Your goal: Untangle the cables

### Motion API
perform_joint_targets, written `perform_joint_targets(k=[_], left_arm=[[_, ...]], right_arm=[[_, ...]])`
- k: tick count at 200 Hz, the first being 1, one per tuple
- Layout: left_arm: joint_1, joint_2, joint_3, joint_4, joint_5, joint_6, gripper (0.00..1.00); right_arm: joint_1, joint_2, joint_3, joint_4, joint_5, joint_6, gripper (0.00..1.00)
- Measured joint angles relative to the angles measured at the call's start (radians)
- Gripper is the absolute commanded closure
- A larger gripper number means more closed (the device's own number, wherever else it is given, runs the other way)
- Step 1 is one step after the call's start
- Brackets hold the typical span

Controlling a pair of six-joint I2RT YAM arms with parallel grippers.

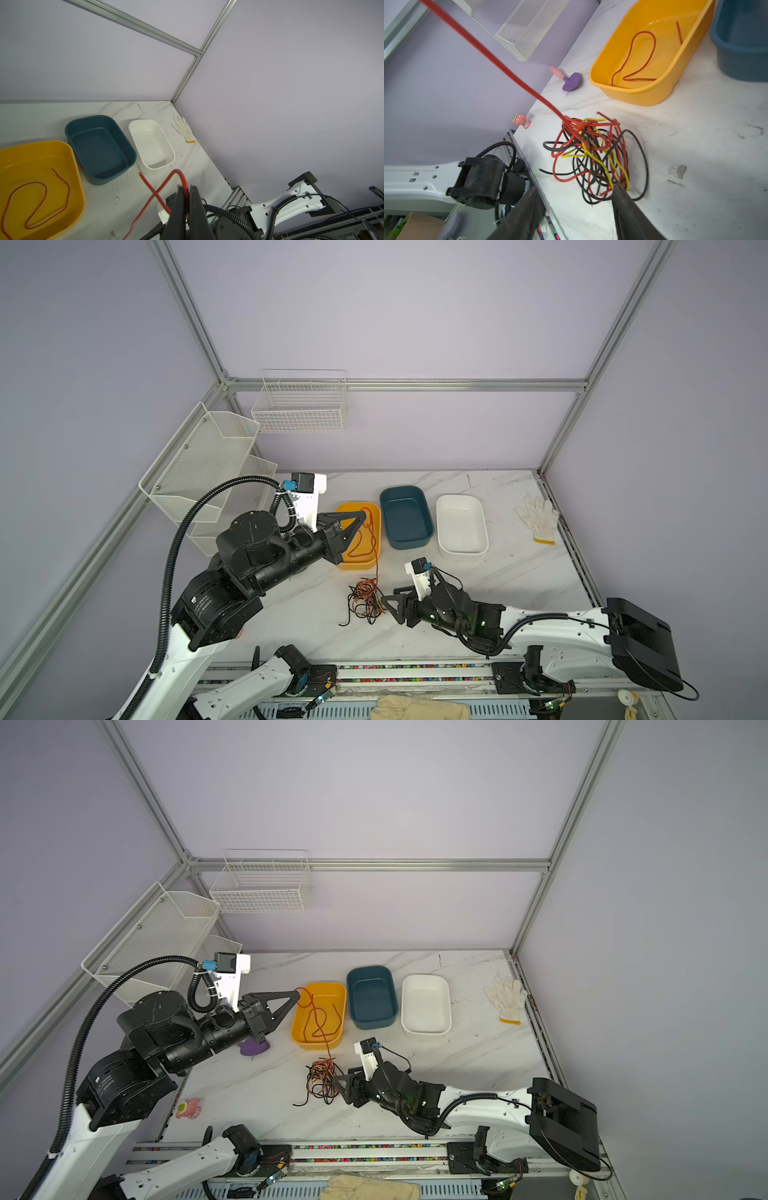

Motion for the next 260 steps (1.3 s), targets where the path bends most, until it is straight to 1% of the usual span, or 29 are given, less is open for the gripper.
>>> perform_joint_targets(k=[19,34,58,87,114,139,172,209,260], left_arm=[[0.000,0.014,-0.024,0.025,-0.018,-0.009,1.00],[0.000,0.023,-0.048,0.049,-0.034,-0.023,1.00],[0.000,0.045,-0.092,0.086,-0.055,-0.049,1.00],[0.000,0.050,-0.118,0.122,-0.067,-0.073,1.00],[0.000,0.044,-0.125,0.142,-0.077,-0.080,1.00],[0.000,0.032,-0.134,0.155,-0.087,-0.081,1.00],[0.000,0.024,-0.144,0.169,-0.092,-0.088,1.00],[0.000,0.019,-0.157,0.175,-0.092,-0.097,1.00],[0.000,0.015,-0.159,0.178,-0.090,-0.103,1.00]], right_arm=[[0.022,0.050,0.005,0.034,0.023,0.109,0.40],[0.043,0.060,-0.004,0.062,0.048,0.191,0.40],[0.119,0.076,0.006,0.119,0.113,0.298,0.40],[0.179,0.142,0.067,0.134,0.178,0.418,0.40],[0.197,0.190,0.061,0.146,0.237,0.550,0.41],[0.235,0.218,0.060,0.127,0.299,0.634,0.40],[0.267,0.251,0.078,0.119,0.356,0.686,0.43],[0.266,0.282,0.096,0.119,0.403,0.705,0.46],[0.249,0.291,0.120,0.119,0.432,0.708,0.46]])
